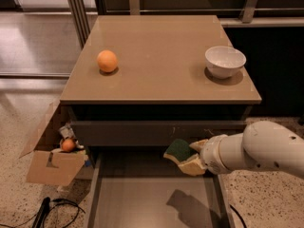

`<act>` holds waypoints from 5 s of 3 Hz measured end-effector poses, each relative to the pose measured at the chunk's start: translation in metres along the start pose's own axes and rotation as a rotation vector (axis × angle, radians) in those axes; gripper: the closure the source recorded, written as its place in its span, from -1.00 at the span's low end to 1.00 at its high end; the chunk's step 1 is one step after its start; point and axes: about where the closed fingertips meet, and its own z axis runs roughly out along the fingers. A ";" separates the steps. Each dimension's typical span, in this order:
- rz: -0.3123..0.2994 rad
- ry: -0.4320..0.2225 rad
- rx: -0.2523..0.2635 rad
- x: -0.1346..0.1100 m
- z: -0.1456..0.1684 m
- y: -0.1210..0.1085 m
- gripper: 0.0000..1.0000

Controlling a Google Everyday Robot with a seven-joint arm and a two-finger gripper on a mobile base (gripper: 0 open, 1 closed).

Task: Place sponge into middle drawer

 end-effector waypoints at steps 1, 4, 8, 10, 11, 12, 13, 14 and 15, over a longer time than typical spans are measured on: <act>-0.003 -0.016 0.037 -0.003 0.001 -0.008 1.00; 0.028 -0.058 -0.134 0.019 0.060 -0.003 1.00; 0.152 -0.122 -0.263 0.083 0.146 -0.005 1.00; 0.117 -0.057 -0.112 0.092 0.163 0.009 1.00; 0.120 -0.045 0.002 0.112 0.202 -0.013 1.00; 0.120 -0.045 0.002 0.113 0.203 -0.013 1.00; 0.115 -0.039 -0.027 0.114 0.209 -0.009 1.00; 0.113 -0.037 -0.069 0.112 0.221 -0.005 1.00; 0.109 -0.040 -0.108 0.111 0.239 -0.003 1.00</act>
Offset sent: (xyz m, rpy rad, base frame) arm 0.0086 -0.0026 0.0001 -0.0058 -0.0365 -0.0227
